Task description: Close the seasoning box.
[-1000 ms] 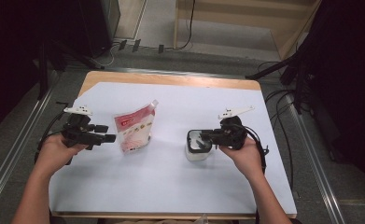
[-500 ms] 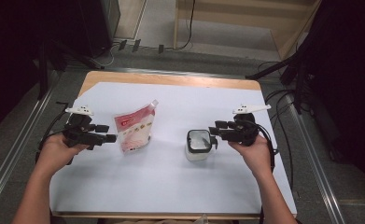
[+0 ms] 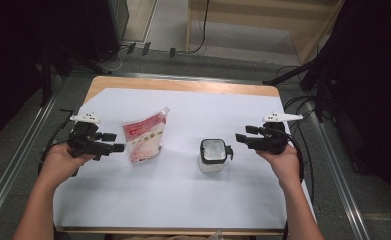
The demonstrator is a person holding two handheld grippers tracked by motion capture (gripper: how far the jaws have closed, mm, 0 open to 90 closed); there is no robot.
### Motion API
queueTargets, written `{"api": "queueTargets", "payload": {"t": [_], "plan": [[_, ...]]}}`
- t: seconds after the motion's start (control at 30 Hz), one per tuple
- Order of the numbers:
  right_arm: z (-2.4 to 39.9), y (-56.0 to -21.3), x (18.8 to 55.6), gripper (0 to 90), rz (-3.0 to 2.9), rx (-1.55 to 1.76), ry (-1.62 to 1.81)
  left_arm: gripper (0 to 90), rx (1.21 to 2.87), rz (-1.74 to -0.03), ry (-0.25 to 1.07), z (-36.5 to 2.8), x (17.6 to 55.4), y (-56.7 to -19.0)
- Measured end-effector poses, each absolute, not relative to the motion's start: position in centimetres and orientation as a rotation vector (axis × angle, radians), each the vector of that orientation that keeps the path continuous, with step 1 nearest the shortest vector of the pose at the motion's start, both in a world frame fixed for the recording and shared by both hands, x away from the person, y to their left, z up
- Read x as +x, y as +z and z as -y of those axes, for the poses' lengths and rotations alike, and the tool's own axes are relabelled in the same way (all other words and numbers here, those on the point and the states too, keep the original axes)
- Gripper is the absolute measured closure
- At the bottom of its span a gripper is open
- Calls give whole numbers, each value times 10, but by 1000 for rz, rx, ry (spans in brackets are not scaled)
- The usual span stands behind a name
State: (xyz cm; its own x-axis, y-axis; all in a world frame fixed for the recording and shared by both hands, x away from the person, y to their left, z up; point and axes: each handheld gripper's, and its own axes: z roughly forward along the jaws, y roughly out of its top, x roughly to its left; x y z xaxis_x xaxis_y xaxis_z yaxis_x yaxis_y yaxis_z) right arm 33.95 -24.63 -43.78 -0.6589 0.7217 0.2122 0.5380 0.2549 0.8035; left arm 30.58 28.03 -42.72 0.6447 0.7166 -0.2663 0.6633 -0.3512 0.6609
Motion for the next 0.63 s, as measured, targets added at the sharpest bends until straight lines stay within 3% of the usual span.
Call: {"api": "queueTargets", "payload": {"t": [0.2,0.63], "plan": [[259,-452,346,336,-2308,1234,1327,358,2104,-1082,94,-282,307,-429],[264,-460,349,307,-2304,1232,1274,348,2084,-1098,95,-285,306,-429]]}}
